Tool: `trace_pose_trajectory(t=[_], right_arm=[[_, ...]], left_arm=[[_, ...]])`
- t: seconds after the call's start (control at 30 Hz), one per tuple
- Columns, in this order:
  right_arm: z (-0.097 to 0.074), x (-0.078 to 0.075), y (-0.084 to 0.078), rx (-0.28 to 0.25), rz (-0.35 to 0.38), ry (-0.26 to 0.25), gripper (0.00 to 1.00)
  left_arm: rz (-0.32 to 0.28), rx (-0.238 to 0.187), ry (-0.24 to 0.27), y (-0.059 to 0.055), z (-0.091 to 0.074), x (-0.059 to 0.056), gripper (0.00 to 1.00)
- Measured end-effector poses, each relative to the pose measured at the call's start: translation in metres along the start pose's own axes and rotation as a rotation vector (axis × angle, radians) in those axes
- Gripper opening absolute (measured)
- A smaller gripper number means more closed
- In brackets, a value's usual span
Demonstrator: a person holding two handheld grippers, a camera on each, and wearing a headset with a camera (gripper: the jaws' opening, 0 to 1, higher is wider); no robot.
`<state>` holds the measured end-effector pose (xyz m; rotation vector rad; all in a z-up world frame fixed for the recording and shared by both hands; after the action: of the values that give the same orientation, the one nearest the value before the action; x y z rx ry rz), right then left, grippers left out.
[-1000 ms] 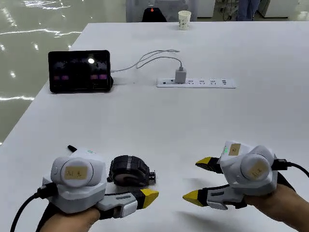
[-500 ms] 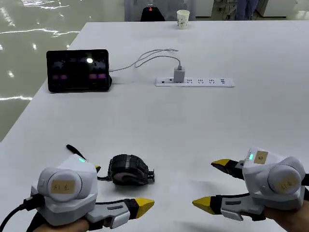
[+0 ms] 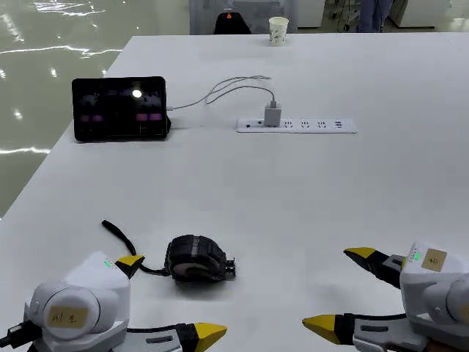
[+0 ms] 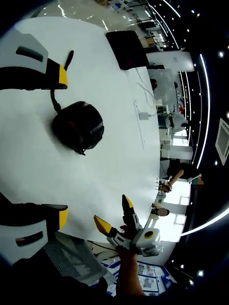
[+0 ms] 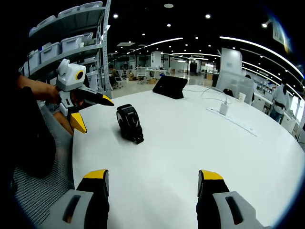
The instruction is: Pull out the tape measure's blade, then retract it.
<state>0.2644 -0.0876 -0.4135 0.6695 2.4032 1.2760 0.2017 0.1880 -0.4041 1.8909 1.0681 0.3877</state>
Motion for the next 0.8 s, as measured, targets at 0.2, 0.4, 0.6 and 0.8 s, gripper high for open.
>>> trace_pose_trajectory(t=[0.2,0.4,0.6,0.8], right_arm=[[-0.01,0.003,-0.004,-0.029,0.029,-0.024,0.81],[-0.019,0.009,-0.008,-0.044,0.058,-0.048,0.87],[-0.026,0.013,-0.011,-0.062,0.089,-0.066,0.92],[-0.03,0.015,-0.013,-0.06,0.093,-0.07,0.99]], left_arm=[[0.019,-0.018,-0.019,-0.004,-0.003,-0.003,0.99],[0.028,-0.017,-0.023,-0.008,-0.007,-0.003,0.99],[0.027,-0.047,-0.023,-0.009,-0.012,-0.005,0.99],[0.014,-0.062,-0.018,-0.011,-0.016,-0.009,0.99]])
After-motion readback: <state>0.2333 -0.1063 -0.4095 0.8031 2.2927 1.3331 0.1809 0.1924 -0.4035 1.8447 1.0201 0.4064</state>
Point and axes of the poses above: the centre of the closed fingertips' face, and the gripper's own axes: z roughly forward along the fingers, x roughly to its left, y roughly out of its top, the point moved 8 cm from there along -z, roughly backward along the fingers, and after that the axes turned 9 degrees about -y, right-handed, at the moved point
